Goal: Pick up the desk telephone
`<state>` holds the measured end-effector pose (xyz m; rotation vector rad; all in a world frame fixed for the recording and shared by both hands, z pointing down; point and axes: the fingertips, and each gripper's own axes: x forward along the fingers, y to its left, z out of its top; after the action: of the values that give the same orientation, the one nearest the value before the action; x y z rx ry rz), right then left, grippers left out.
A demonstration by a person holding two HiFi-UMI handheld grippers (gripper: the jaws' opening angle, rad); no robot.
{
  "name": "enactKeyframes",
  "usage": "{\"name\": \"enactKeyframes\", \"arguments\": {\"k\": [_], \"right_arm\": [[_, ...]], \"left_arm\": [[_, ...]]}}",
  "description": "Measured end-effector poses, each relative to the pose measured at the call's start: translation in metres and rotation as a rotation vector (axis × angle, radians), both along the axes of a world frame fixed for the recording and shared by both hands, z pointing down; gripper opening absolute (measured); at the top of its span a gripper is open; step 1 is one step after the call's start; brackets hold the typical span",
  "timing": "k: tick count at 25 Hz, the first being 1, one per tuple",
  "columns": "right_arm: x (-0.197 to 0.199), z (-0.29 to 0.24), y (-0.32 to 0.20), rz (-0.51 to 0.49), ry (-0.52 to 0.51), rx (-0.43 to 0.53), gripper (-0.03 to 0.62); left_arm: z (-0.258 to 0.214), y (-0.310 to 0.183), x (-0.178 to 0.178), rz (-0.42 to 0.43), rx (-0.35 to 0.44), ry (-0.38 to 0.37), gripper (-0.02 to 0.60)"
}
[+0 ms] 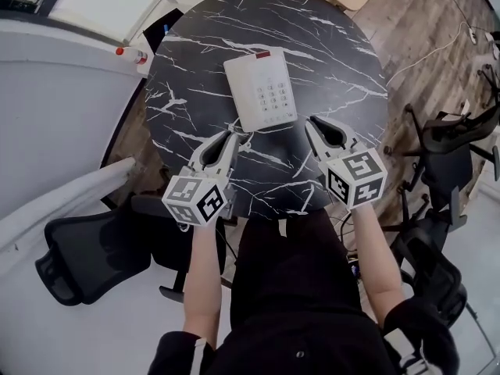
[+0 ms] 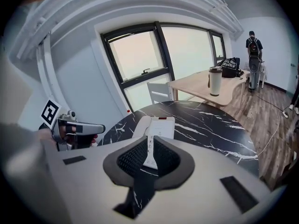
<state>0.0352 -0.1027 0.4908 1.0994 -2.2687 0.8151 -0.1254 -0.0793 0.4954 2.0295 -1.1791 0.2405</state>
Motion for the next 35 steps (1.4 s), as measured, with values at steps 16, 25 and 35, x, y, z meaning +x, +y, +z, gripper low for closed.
{"name": "enactKeyframes", "arguments": {"k": [16, 25, 35], "right_arm": [[-0.010, 0.082, -0.031, -0.033, 0.029, -0.142, 0.127], [-0.015, 0.120, -0.049, -0.047, 0.054, -0.202, 0.161], [-0.026, 0.142, -0.060, -0.064, 0.063, -0.229, 0.170]], "left_arm": [[0.076, -0.029, 0.001, -0.039, -0.136, 0.027, 0.180], [0.101, -0.046, 0.000, -0.042, -0.177, 0.059, 0.221], [0.114, -0.059, 0.004, -0.010, -0.203, 0.111, 0.249]]}}
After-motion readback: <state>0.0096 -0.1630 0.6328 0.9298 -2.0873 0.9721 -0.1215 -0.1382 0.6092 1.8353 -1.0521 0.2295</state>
